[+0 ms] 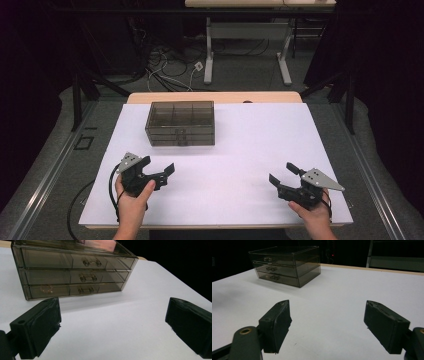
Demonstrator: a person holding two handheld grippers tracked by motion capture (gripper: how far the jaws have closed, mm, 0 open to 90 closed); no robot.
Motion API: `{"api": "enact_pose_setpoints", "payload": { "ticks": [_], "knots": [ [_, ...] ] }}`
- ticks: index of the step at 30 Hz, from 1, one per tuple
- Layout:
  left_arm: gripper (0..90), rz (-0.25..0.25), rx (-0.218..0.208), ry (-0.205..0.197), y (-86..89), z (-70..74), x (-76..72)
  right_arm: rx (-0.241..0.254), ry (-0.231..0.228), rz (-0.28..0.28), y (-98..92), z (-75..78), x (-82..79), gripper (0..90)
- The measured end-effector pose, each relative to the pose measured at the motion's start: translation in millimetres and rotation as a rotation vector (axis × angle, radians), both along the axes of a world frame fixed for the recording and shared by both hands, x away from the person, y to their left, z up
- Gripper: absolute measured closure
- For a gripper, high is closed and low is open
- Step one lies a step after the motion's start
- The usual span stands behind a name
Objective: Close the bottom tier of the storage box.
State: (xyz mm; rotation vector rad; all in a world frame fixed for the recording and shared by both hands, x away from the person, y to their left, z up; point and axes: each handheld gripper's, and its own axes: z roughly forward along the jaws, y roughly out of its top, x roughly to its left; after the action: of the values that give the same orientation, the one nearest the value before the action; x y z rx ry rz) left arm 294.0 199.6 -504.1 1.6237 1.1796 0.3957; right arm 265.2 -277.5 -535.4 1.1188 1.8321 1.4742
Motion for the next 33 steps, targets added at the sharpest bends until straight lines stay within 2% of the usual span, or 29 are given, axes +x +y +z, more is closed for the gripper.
{"api": "enact_pose_setpoints", "payload": {
  "ticks": [6, 9, 17, 19, 24, 29, 33],
  "knots": [
    [0.4, -0.014, 0.013, -0.021, 7.4, -6.1, -6.0, 0.004, 0.001, -0.003, -0.1, 0.0, 0.0, 21.1],
    [0.4, 0.004, 0.02, -0.023, 11.0, -10.2, -7.3, 0.005, 0.004, -0.003, -0.2, -0.1, -0.1, 21.1],
    [0.4, 0.012, 0.039, -0.019, 21.1, -24.3, -7.4, -0.001, 0.011, -0.004, -0.3, -0.7, 0.8, 21.0],
    [0.4, 0.009, 0.047, -0.024, 24.3, -27.0, -7.7, 0.008, -0.002, -0.012, 0.7, -1.7, 1.6, 21.0],
    [0.4, 0.023, 0.056, -0.036, 30.6, -31.1, -8.4, 0.005, 0.016, -0.005, 0.1, -1.4, 1.1, 21.0],
    [0.4, 0.025, 0.071, -0.033, 36.6, -35.4, -8.6, -0.006, 0.014, -0.004, -0.8, -2.3, 2.7, 21.0],
    [0.4, 0.033, 0.062, -0.02, 40.9, -38.8, -8.4, -0.004, 0.013, -0.005, -0.1, -2.8, 3.2, 21.0]
  ]
}}
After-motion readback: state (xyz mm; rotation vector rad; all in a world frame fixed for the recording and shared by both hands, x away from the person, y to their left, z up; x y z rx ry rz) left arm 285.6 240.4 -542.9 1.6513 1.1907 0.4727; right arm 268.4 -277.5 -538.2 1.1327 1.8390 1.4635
